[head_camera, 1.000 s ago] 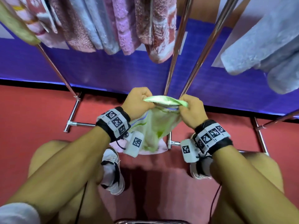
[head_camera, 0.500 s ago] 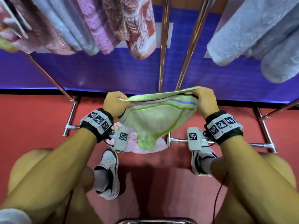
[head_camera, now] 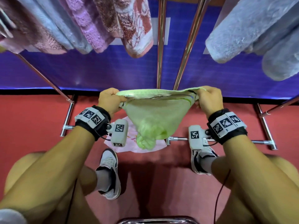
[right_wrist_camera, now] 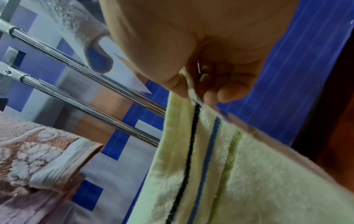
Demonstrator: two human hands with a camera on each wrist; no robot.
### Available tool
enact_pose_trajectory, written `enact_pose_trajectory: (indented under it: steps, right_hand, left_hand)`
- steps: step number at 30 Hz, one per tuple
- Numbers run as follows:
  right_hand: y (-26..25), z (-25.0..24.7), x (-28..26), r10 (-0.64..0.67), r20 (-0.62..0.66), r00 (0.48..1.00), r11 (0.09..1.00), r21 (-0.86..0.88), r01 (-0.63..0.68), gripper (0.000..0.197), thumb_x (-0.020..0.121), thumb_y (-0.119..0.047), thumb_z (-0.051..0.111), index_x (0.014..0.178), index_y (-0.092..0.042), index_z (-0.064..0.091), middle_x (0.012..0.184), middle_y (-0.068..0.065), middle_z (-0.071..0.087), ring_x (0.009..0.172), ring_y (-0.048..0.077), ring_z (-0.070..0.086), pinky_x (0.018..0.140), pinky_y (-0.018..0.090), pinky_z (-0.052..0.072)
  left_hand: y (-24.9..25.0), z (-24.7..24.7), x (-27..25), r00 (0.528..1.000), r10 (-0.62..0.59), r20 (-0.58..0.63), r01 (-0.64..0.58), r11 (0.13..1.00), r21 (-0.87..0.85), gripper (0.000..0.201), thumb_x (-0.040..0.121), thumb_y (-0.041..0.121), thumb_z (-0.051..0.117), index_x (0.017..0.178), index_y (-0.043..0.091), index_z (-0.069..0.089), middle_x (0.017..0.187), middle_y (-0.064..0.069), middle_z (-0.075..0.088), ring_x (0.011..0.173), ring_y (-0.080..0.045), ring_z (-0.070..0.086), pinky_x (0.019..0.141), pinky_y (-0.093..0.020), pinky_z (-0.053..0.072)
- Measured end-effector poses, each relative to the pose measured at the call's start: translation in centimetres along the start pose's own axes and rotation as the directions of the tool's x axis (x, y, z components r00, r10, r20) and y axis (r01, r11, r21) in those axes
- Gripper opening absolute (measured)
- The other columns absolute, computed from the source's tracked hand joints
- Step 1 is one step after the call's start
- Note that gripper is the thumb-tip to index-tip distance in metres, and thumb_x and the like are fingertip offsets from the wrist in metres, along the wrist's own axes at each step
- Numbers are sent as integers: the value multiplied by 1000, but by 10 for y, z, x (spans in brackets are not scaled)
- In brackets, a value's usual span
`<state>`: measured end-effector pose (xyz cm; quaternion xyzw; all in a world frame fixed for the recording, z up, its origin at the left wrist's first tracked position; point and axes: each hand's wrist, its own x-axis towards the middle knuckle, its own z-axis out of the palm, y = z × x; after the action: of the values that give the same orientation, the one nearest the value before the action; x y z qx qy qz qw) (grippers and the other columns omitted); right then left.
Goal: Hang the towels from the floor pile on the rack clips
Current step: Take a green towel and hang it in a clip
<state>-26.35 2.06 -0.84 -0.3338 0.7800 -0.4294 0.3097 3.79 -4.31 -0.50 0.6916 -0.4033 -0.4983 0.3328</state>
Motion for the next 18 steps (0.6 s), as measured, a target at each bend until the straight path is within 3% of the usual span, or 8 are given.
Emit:
enact_pose_trajectory:
  steps: [1,3,6,8,10,13,16,18]
  right_hand:
    - [0,3,-1,-1,20,1000,1000,26,0,23,64,-32,56,81,-23,70,55,2,63,57,24,60,61,41,52]
    - [-4,11,-8,-27,91,995,999,19,26,42,69,-29,64,111,-32,62,54,2,63,55,21,60,62,36,49]
    - [-13,27,-28,-41,331,943,999,29,33,44,87,-6,57,127,-20,46,56,8,60,42,15,56,44,24,43]
    - [-22,33,-42,-52,440,896,995,102,8,39,90,3,47,124,-16,43,56,11,60,37,14,53,36,20,37]
    - [-31,37,-50,-125,457,881,980,195,38,35,90,6,41,117,-16,45,53,8,60,38,15,52,37,20,37]
    - [-43,45,-57,-235,460,856,953,281,110,24,91,6,40,96,-16,46,52,7,58,42,18,53,40,22,40]
    - [-46,57,-60,-304,490,817,939,301,169,19,87,7,46,83,-11,48,62,23,57,54,25,58,45,25,44]
    - [-45,58,-56,-327,503,800,934,302,192,11,76,2,51,82,-7,52,69,35,57,61,30,58,53,30,46]
  left_hand:
    - [1,4,-3,999,-8,39,9,1000,-25,36,73,-9,73,62,18,52,52,-4,52,49,-16,49,47,-22,41]
    - [4,13,-12,982,-29,185,44,996,-76,31,80,-5,71,66,16,52,53,-4,55,50,-18,53,50,-27,46]
    - [7,25,-28,931,-58,361,114,984,-137,18,89,4,67,78,13,56,59,-5,60,57,-20,58,70,-40,52]
    - [9,31,-34,915,-52,400,121,981,-150,14,91,4,64,81,10,57,68,-9,63,66,-23,61,79,-47,53]
    - [14,37,-39,914,-22,406,103,979,-178,7,92,1,62,87,6,60,86,-18,62,81,-29,60,84,-51,52]
    - [22,44,-43,915,52,401,51,969,-242,12,91,-5,59,100,2,63,94,-19,64,86,-30,63,81,-42,56]
    - [26,48,-51,881,112,460,1,971,-238,22,90,-8,59,107,5,67,96,-14,70,86,-25,68,85,-37,57]
    - [28,50,-54,879,146,453,-45,973,-225,25,87,-8,62,102,10,69,92,-9,73,83,-21,70,83,-35,58]
